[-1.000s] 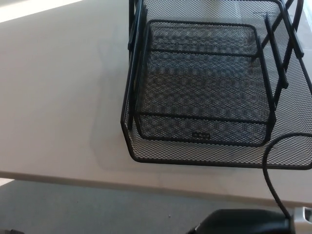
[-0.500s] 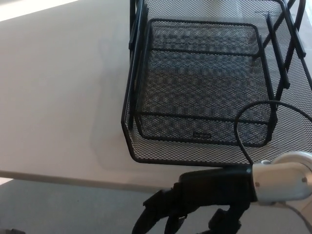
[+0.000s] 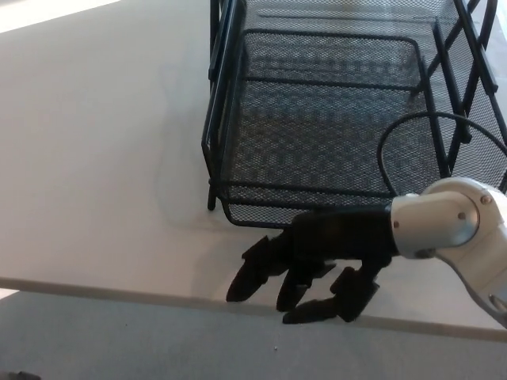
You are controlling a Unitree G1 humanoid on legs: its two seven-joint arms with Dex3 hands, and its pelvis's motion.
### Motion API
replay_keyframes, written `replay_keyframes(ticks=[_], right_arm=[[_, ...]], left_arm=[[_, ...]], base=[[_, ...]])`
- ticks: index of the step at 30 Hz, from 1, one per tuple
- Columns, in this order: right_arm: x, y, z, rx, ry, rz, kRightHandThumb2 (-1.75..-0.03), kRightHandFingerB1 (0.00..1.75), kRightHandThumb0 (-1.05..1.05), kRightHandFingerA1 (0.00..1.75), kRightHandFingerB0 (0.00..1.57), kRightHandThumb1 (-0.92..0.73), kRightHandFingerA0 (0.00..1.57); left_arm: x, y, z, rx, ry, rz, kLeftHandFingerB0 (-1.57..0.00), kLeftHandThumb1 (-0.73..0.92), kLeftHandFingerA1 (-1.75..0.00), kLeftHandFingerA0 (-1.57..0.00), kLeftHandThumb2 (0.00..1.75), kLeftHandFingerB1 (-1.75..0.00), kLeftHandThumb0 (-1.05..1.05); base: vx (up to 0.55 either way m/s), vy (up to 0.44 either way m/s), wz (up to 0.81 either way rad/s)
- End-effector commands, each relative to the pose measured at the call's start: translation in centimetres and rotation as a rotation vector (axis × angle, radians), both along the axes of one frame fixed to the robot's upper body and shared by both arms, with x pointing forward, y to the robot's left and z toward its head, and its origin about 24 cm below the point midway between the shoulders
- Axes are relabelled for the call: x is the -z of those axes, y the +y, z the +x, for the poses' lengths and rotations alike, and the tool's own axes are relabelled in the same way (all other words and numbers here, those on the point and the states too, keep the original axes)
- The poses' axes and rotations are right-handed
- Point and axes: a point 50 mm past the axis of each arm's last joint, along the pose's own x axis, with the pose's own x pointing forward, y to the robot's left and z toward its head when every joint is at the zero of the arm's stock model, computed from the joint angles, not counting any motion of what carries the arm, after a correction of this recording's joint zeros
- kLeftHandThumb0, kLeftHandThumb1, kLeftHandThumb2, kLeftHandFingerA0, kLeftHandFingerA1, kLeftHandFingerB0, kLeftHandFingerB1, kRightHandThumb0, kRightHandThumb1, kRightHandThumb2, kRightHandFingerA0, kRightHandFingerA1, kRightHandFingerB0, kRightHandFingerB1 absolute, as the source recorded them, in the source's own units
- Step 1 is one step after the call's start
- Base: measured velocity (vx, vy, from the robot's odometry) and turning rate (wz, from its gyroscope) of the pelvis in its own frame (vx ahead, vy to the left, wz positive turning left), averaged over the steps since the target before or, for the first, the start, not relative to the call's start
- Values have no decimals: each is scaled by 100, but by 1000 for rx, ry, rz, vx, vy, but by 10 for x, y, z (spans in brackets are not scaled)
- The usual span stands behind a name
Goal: A balck drawer is kept on the middle of the table and the robot uses its right hand to push it back away from the robot
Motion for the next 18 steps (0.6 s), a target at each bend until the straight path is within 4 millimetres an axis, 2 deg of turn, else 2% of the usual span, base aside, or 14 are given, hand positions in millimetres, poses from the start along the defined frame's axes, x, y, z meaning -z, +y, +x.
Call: replay_keyframes(ticks=[1,12,13,18], right_arm=[[-11,-3,19,31,-39,8,-96,48,-53,56,25,-62,36],[-24,-13,53,142,-2,13,-97,49,-47,57,26,-60,40],[-25,-14,55,151,-2,11,-63,35,-50,40,37,-76,45],[-24,-19,67,203,12,2,-63,36,-50,41,38,-75,45]], left_arm=[[-1,3,-1,3,-1,12,-34,71,-39,-49,62,-34,-56],[-1,3,-2,-1,-2,8,-33,71,-38,-47,62,-33,-55],[-1,3,-2,-2,-2,7,-32,71,-39,-48,62,-33,-55],[0,2,-1,14,3,13,-32,72,-39,-47,62,-33,-57]], base=[[0,0,0],[0,0,0],[0,0,0],[0,0,0]])
